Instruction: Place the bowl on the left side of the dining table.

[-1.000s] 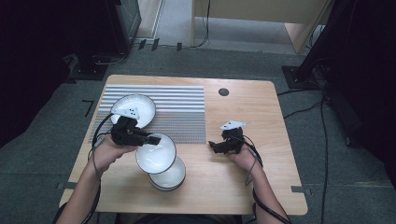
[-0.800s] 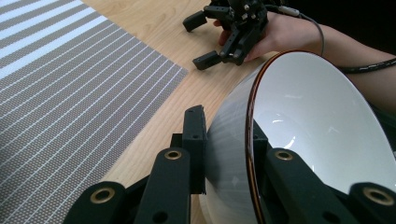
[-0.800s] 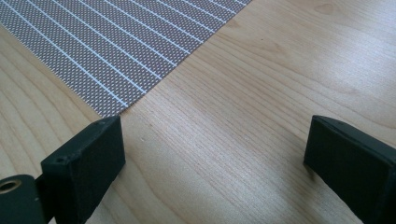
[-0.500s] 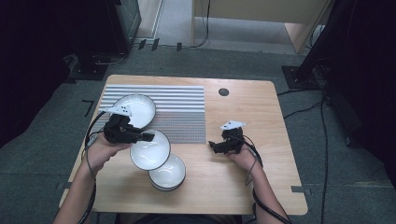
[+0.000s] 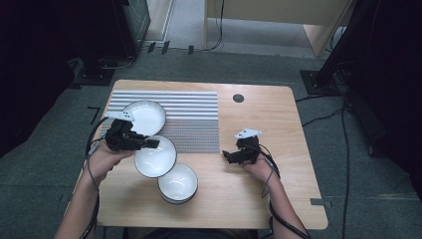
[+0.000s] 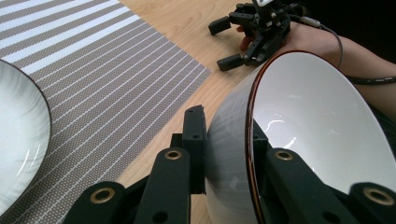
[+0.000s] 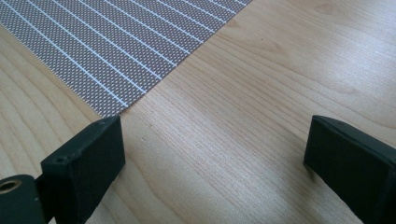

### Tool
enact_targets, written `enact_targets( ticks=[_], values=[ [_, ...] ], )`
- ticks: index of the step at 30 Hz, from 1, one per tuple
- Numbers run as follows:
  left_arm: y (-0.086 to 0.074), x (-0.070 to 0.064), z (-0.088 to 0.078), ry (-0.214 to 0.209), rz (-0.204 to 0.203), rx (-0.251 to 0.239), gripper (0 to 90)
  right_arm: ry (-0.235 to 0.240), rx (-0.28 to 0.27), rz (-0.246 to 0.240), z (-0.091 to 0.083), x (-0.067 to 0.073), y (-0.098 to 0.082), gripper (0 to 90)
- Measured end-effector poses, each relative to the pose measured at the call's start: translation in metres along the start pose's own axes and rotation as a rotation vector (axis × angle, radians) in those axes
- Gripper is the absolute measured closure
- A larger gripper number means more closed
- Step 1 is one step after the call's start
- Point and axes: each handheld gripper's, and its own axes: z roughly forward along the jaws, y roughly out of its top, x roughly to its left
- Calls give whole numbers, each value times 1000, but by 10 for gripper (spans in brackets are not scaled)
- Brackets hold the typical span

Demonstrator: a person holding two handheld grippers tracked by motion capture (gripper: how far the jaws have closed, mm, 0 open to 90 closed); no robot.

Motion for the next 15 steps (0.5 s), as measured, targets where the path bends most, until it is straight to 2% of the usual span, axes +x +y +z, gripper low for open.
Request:
enact_targets(
  ticks=[15],
  values=[
    [-7,15,-2,16,-41,3,779,0,0,0,0,0,0,46]
  ],
)
